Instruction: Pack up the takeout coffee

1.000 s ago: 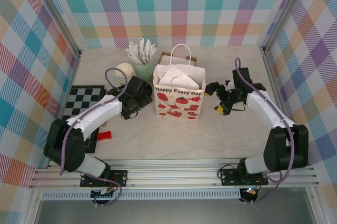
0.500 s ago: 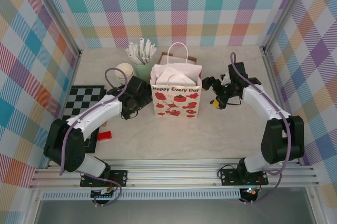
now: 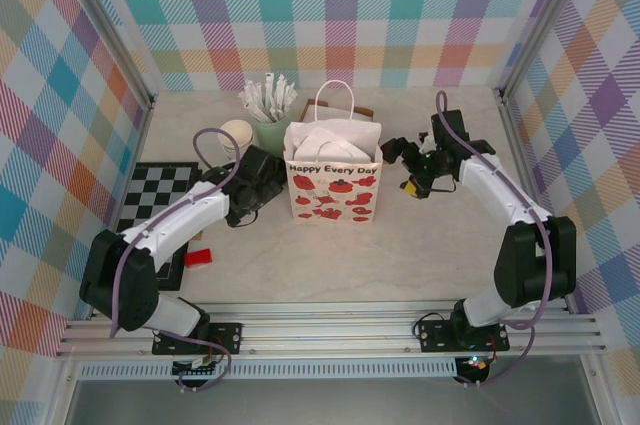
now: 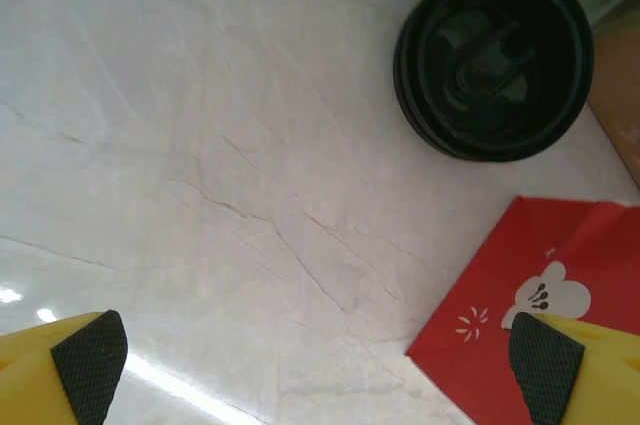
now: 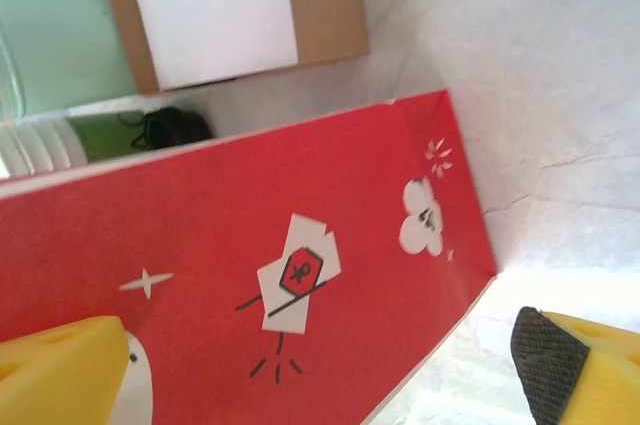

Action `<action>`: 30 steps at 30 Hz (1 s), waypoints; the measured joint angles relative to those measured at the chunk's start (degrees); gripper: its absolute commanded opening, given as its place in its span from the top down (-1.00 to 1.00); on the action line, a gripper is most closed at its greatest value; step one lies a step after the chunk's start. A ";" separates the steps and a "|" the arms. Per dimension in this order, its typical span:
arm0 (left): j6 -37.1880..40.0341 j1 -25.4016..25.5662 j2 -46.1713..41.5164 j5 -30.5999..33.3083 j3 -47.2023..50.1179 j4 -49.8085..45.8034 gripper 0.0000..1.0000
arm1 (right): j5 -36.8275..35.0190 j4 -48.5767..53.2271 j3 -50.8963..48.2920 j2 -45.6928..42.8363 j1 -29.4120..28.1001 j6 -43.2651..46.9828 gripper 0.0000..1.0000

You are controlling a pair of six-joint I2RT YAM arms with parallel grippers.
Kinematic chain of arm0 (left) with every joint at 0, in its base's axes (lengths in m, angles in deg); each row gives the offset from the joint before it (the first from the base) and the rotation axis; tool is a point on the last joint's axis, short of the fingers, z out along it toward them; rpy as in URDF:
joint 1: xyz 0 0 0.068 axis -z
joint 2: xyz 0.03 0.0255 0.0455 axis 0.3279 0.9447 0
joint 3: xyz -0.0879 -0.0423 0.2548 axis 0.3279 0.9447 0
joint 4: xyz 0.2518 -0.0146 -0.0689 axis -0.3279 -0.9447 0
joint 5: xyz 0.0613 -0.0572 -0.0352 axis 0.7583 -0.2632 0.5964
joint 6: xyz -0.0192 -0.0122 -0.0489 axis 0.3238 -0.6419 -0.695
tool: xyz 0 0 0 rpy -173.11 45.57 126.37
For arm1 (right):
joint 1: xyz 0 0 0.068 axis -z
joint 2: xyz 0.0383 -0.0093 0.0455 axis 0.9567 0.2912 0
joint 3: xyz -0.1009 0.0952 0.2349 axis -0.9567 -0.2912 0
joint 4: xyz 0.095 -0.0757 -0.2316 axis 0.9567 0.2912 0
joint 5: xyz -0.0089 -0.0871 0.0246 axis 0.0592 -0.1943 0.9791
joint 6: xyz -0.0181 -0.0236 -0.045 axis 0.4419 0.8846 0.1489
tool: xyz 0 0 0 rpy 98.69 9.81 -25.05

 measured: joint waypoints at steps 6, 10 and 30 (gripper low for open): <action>6.29 -5.31 -8.28 10.97 3.72 1.14 -1.00 | -22.03 -1.70 -3.43 -9.44 -0.24 3.63 -1.00; 16.52 -12.37 -13.22 19.06 10.91 8.83 -1.00 | -37.62 -9.22 -11.91 -16.85 0.57 12.81 -1.00; 53.29 -28.30 -0.50 -11.52 34.73 68.61 -1.00 | -32.04 -41.83 -29.27 -0.39 8.66 37.77 -1.00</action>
